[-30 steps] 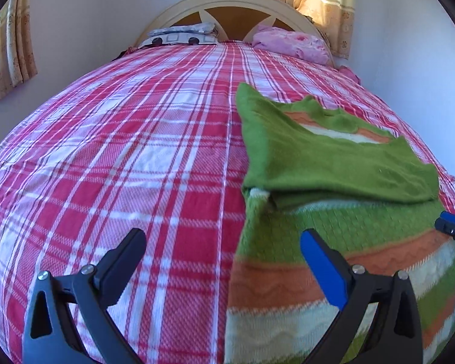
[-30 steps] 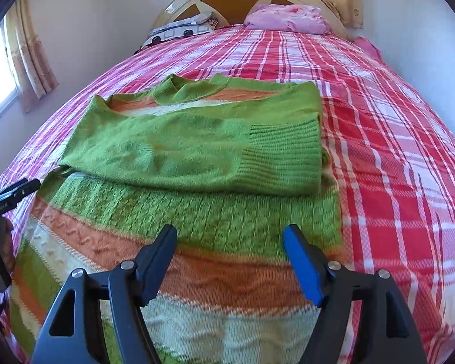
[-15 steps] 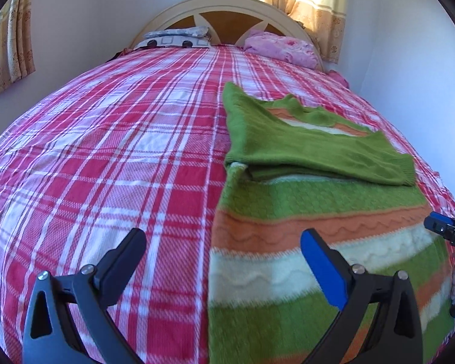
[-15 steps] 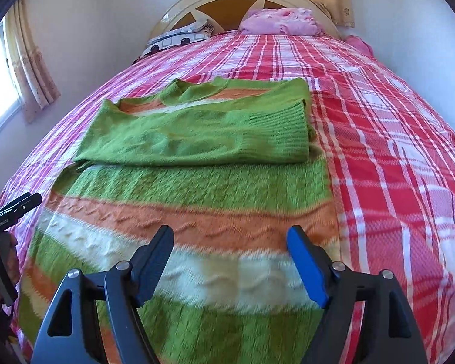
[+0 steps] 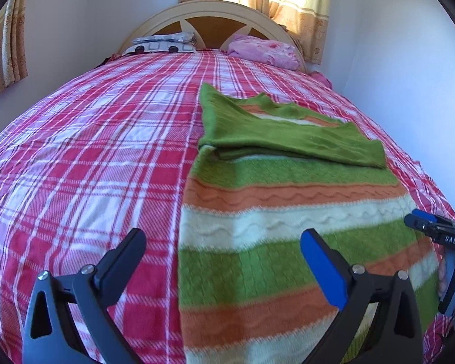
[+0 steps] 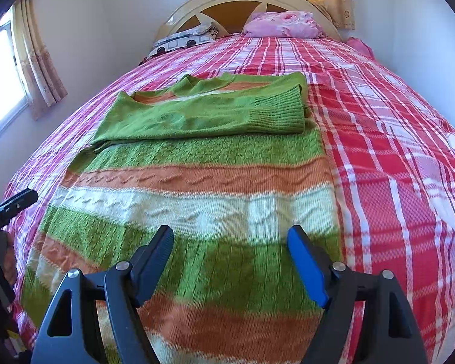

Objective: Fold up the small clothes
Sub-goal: 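Open the right tool and move both tools back toward the sweater hem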

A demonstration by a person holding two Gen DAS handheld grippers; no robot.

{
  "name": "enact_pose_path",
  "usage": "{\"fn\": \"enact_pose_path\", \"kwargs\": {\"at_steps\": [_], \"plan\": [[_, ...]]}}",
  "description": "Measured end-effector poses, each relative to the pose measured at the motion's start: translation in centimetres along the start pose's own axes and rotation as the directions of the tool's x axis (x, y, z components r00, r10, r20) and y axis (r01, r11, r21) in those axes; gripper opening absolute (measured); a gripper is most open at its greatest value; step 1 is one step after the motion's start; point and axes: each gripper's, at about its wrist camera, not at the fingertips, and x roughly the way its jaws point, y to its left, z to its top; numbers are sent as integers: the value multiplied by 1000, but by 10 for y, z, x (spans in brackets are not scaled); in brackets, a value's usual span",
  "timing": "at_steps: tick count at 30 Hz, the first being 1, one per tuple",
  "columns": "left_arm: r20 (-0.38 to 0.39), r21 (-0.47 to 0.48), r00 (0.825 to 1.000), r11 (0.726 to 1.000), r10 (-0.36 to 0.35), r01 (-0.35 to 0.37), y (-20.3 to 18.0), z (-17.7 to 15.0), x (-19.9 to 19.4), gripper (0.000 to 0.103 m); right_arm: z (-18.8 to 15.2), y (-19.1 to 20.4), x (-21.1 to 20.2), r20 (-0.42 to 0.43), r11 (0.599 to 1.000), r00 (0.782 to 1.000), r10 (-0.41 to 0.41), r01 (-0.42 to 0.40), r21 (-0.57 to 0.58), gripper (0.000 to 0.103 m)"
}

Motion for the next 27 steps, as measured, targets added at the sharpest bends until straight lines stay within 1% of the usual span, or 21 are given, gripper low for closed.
{"fn": "enact_pose_path", "kwargs": {"at_steps": [8, 11, 14, 22, 27], "plan": [[-14, 35, 1000, 999, -2, 3, -9, -22, -15, 103, -16, 0, -11, 15, 1000, 1000, 13, -13, 7, 78], [-15, 53, 1000, 999, 10, -9, -12, -30, -24, 103, -21, 2, -16, 13, 1000, 1000, 17, -17, -2, 78], [-16, 63, 1000, 998, 1, 0, -14, -38, -33, 103, -28, 3, -22, 12, 1000, 1000, 15, -15, -9, 78], [-38, 73, 999, 997, 4, -1, -15, -51, -40, 103, -47, 9, -36, 1, 1000, 1000, 14, -14, -21, 78], [-40, 98, 999, 995, 12, -8, -16, -57, -48, 103, -59, 20, -46, -5, 998, 1000, 23, -23, -50, 78]]}}
